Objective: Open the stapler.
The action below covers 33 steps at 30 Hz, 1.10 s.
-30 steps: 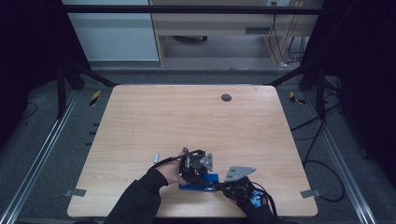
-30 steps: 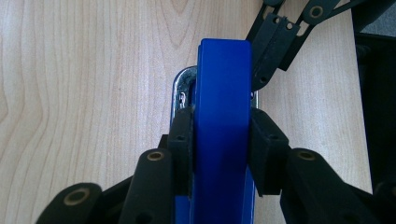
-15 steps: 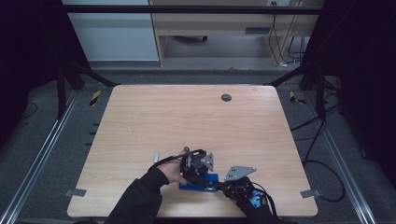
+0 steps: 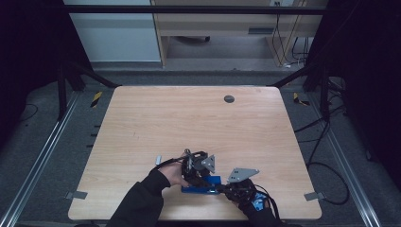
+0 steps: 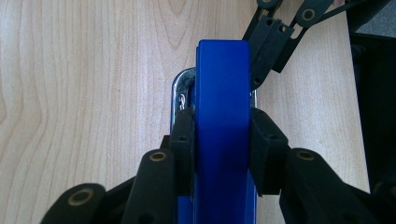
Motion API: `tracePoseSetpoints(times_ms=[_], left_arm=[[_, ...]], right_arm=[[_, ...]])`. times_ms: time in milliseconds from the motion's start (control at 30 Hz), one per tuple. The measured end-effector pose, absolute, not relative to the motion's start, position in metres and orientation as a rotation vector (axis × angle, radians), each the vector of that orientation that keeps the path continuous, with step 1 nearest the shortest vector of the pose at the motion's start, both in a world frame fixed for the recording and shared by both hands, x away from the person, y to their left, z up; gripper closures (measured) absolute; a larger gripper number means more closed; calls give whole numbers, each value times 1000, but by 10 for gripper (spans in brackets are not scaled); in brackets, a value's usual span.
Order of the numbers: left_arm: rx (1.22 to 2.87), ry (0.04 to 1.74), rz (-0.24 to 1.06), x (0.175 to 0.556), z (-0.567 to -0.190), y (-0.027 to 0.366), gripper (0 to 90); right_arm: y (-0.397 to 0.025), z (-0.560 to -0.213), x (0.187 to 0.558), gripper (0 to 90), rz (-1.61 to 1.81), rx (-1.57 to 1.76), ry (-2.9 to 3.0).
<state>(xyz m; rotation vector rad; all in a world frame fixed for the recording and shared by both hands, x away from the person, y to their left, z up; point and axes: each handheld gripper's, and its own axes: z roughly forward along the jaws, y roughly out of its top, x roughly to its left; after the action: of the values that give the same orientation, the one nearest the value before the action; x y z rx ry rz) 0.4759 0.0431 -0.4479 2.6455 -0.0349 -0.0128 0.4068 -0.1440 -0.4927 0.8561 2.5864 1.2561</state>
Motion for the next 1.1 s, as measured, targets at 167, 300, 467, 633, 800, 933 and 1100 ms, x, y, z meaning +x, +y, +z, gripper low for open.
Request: tracePoseSetpoints(times_ms=[167, 300, 467, 633, 800, 933, 1100], left_arm=[[2631, -25, -13, 475, -449, 44, 662], [2637, -33, -4, 474, -448, 45, 662], [2621, -23, 0, 473, -449, 46, 662], [2621, -17, -2, 473, -449, 45, 662], [2608, -18, 4, 472, -450, 47, 663], [2598, -15, 9, 471, -450, 49, 663], [2593, -13, 10, 471, -451, 49, 662]], right_arm=[[-143, -492, 407, 900, 1249, 859, 2587], [-144, -492, 407, 900, 1254, 862, 2591], [-144, -493, 407, 900, 1260, 860, 2595], [-144, -492, 407, 900, 1252, 858, 2597], [-144, -492, 408, 900, 1256, 855, 2600], [-144, -492, 407, 900, 1256, 852, 2601], [-144, -492, 408, 900, 1254, 849, 2601]])
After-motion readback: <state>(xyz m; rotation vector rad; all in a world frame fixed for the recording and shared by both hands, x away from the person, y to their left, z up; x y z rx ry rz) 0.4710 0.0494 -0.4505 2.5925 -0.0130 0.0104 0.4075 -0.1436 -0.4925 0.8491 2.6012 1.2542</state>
